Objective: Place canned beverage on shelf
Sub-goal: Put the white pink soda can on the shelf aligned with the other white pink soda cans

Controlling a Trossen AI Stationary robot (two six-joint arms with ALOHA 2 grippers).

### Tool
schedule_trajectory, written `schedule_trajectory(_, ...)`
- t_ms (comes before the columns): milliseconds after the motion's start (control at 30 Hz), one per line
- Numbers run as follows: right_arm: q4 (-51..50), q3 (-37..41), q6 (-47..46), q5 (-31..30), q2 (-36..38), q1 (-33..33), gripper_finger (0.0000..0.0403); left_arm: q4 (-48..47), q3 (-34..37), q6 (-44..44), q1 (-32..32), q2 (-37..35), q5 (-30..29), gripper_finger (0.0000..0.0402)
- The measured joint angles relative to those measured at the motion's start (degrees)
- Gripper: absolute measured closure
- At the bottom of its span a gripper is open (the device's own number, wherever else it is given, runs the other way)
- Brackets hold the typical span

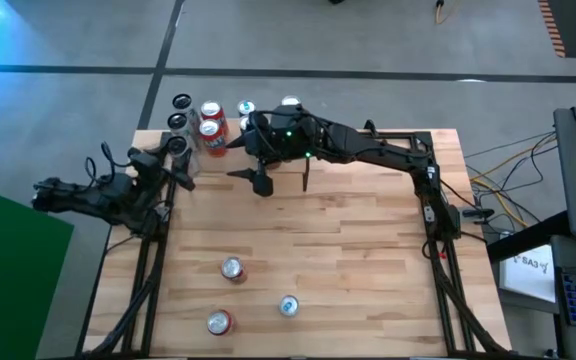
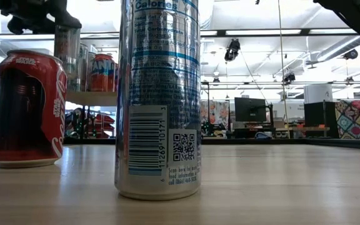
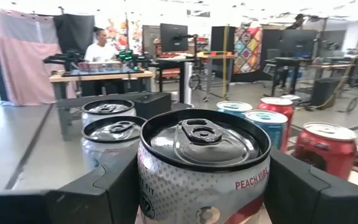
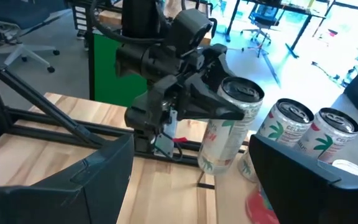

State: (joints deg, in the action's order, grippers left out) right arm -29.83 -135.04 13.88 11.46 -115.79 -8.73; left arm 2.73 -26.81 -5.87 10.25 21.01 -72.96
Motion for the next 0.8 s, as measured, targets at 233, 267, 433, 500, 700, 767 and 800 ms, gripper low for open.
schedule_trajectory(233, -0.3, 0.0, -0.4, 0.0, 0.0, 0.0, 0.0095, -0.8, 0.0, 0.9, -1.7, 1.8, -2.1, 0.0156)
schedule_trajectory(267, -0.3, 0.0, -0.4, 0.0, 0.0, 0.0, 0.0095, -0.9, 0.2, 1.3, -2.0, 2.0, -2.4, 0.0156)
schedule_trajectory(433, -0.3, 0.0, -0.4, 0.0, 0.0, 0.0, 0.0095, -1.0, 0.8, 3.8, -3.7, 2.8, -2.2, 0.0156)
schedule_trajectory(500, -0.3, 0.0, -0.4, 0.0, 0.0, 0.0, 0.0096, -1.0, 1.1, 4.3, -4.4, 3.1, -2.1, 0.0156)
schedule_trajectory(700, -0.4, 0.0, -0.4, 0.0, -0.1, 0.0, 0.0096, -1.2, 1.6, 5.4, -6.3, 3.7, -1.9, 0.0156)
schedule_trajectory(767, -0.4, 0.0, -0.3, 0.0, -0.1, 0.0, 0.0097, -1.2, 1.6, 5.4, -6.9, 3.9, -1.4, 0.0156)
schedule_trajectory(800, -0.5, 0.0, -0.3, 0.0, -0.1, 0.0, 0.0097, -1.1, 1.7, 5.4, -7.2, 4.0, -1.2, 0.0156)
